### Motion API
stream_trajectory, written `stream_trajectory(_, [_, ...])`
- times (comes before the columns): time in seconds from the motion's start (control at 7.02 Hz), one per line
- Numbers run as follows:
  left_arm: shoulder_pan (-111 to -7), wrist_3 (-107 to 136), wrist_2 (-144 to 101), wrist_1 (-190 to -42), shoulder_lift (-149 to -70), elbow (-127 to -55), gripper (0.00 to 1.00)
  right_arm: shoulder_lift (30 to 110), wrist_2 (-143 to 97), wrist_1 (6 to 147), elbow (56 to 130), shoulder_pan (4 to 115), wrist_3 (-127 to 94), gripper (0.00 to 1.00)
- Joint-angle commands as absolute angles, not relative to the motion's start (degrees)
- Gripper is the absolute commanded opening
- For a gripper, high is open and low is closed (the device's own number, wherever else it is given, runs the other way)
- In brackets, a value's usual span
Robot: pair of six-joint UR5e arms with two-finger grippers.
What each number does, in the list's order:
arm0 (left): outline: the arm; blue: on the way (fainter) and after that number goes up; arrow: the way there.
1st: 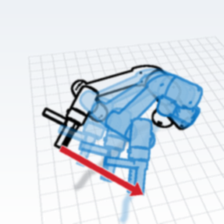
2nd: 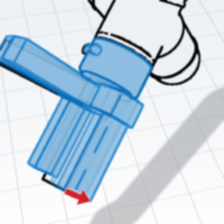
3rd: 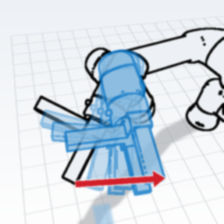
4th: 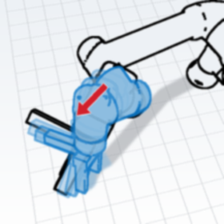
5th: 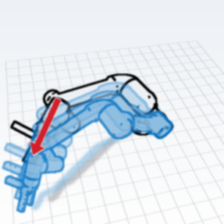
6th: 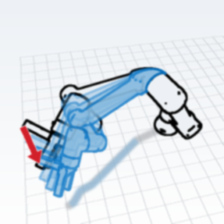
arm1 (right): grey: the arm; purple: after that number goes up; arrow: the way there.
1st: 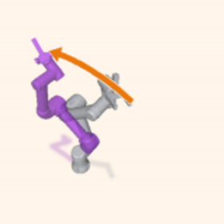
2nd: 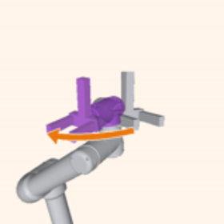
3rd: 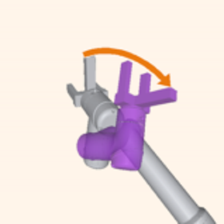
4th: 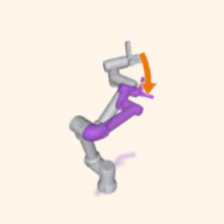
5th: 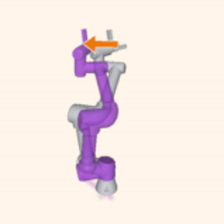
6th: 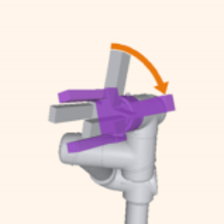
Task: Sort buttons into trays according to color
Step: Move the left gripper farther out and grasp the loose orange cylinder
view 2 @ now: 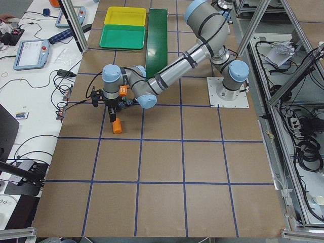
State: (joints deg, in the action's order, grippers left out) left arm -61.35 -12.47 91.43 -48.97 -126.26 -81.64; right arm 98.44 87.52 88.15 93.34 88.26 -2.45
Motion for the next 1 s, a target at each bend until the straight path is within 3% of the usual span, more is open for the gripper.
stream_trajectory(0.0, [-61.3,-12.0,91.8,-49.0,-128.1,-80.3,1.0,98.4,87.4,88.2,93.3,88.6,-2.3,1.0])
stream_trajectory(0.86, [-60.1,-12.6,92.2,-49.7,-130.1,-80.3,1.0,98.8,87.4,89.0,94.5,88.8,-2.5,1.0])
